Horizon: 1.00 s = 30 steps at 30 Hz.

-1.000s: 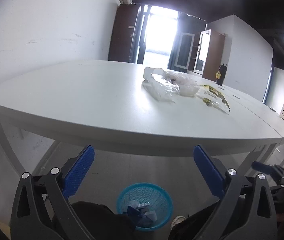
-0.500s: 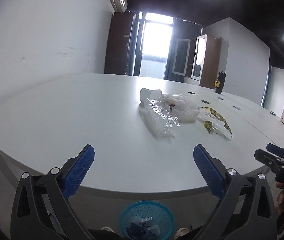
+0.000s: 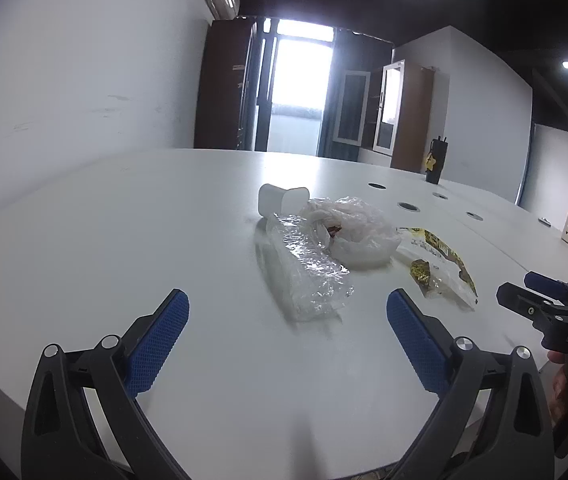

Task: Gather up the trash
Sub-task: 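Raise both tools back toward the remaining trash on the table, then grasp the clear plastic film with the left tool while the right tool grasps the gold foil wrapper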

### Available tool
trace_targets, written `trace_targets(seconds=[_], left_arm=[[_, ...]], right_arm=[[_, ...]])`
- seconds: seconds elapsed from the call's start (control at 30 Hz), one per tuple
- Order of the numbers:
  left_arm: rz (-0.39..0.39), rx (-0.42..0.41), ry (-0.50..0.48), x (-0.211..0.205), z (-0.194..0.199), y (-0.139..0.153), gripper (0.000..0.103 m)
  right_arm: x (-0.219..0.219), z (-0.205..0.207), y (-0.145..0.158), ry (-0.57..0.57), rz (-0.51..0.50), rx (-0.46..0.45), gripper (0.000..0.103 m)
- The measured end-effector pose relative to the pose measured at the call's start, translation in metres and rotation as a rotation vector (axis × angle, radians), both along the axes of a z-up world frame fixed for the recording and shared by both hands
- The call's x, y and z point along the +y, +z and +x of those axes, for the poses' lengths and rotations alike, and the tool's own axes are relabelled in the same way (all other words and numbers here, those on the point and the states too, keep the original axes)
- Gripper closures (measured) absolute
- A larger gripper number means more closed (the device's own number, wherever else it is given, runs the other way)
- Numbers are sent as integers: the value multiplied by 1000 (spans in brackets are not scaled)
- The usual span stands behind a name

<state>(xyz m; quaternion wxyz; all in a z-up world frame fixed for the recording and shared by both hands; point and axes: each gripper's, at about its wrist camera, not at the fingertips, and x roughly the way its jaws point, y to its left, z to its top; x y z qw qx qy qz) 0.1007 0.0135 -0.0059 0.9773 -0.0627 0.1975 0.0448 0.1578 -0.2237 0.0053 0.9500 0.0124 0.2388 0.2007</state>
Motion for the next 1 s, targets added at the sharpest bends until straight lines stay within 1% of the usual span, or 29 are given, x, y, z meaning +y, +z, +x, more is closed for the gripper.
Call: trace_targets(seconds=[0.17,0.27,0.33,0.4,0.5,0.6,0.67,0.73,0.87,0.9,0.93,0.97,1.0], left_arm=[[31,28,3,-3,22,-2,6],[35,75,6,-1,38,-6,6],[9,111,-10,3,49,-7,7],[-11,141,-20,7,56,-7,7],[-42,218,-64,9,68,-8,7],[19,251,-67,2,77,-4,7],[38,295,-84,-1,88,-5,7],[48,338,-91,-5,99,-8,7],[93,390,-98,-14,112,-17,8],[93,406,-100,-15,114,-19,10],[83,419,-104,-15,118,-21,14],[65,444,-107,-13,122,-25,19],[48,460,-108,-11,124,-27,21]], right_arm=[[6,23,-6,14,-24,23,9],[5,36,-7,-2,-20,44,9],[3,42,-7,-26,-37,50,9],[4,47,-7,-12,-38,67,9],[7,53,-7,-28,-90,82,9],[9,63,-10,-1,-98,132,9],[12,69,-12,11,-104,154,12],[12,75,-15,31,-92,191,24],[16,83,-21,62,-100,249,29],[17,84,-22,64,-103,258,35],[17,85,-23,67,-102,268,44],[17,86,-24,67,-100,276,47],[16,86,-25,68,-99,281,55]])
